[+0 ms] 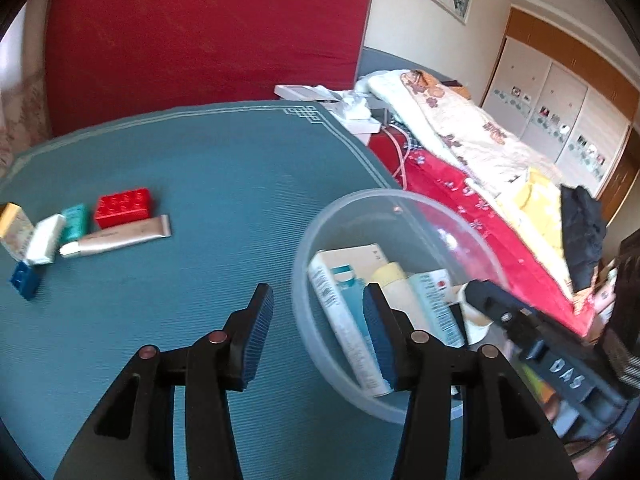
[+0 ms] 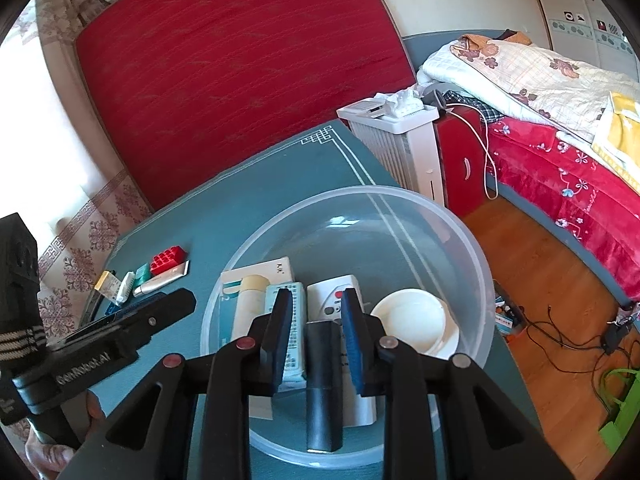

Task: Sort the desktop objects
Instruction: 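Lower the white tube into the bowl and open the left gripper while the right releases the black case, then withdraw both open grippers from the bowl over the table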

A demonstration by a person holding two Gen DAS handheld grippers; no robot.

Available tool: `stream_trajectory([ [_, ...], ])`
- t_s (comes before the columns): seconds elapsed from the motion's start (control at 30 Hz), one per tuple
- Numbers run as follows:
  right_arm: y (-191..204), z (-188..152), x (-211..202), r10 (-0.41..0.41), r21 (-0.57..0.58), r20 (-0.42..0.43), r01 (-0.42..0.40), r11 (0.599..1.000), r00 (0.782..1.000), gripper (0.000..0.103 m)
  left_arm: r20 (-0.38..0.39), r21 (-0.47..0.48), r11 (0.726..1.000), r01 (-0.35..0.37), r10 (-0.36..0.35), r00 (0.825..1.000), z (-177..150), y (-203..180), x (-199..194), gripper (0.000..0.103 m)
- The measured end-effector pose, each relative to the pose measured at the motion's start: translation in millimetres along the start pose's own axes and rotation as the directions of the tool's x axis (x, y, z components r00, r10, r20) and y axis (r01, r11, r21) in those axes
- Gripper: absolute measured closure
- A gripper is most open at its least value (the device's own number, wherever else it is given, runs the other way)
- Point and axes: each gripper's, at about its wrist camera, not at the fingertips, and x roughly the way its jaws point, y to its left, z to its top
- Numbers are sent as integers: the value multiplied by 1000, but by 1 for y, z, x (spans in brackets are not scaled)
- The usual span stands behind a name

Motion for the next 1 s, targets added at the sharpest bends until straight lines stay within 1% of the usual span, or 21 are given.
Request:
stream_trajectory([
  [0.1,4,-1,-3,3,-3,6,-3,1000,1000,75,4,18,999,-38,38,999,-4,4,-2,53],
  [0.3,16,-4,-8,11,-17,15,-10,1000,1000,74,-11,9,998,-56,56,998,-12,19,-6,53],
  [0.4,24,-7,-10,16,-27,19,-16,1000,1000,66,-14,2,998,-67,67,998,-15,28,-8,53],
  [0.47,30,-9,-10,21,-32,22,-20,999,1000,59,-16,-6,997,-75,75,997,-17,36,-11,53],
  [0.53,35,-11,-10,27,-36,22,-26,999,999,57,-19,-13,996,-86,86,996,-19,42,-14,53],
  [0.67,48,-15,-8,44,-47,13,-43,998,999,57,-25,-45,993,-109,108,994,-22,60,-19,52],
  [0.8,63,-19,-5,61,-68,1,-61,996,998,57,-23,-82,987,-135,134,991,-26,80,-24,41],
  [0.9,76,-21,-4,71,-92,-4,-71,993,997,54,-19,-111,982,-155,154,988,-29,96,-29,40],
  [0.97,83,-22,-4,76,-103,-5,-76,992,997,49,-21,-133,977,-167,165,986,-31,107,-32,40],
  [1.0,87,-23,-3,78,-109,-6,-78,991,997,48,-22,-145,974,-173,172,985,-32,114,-34,40],
])
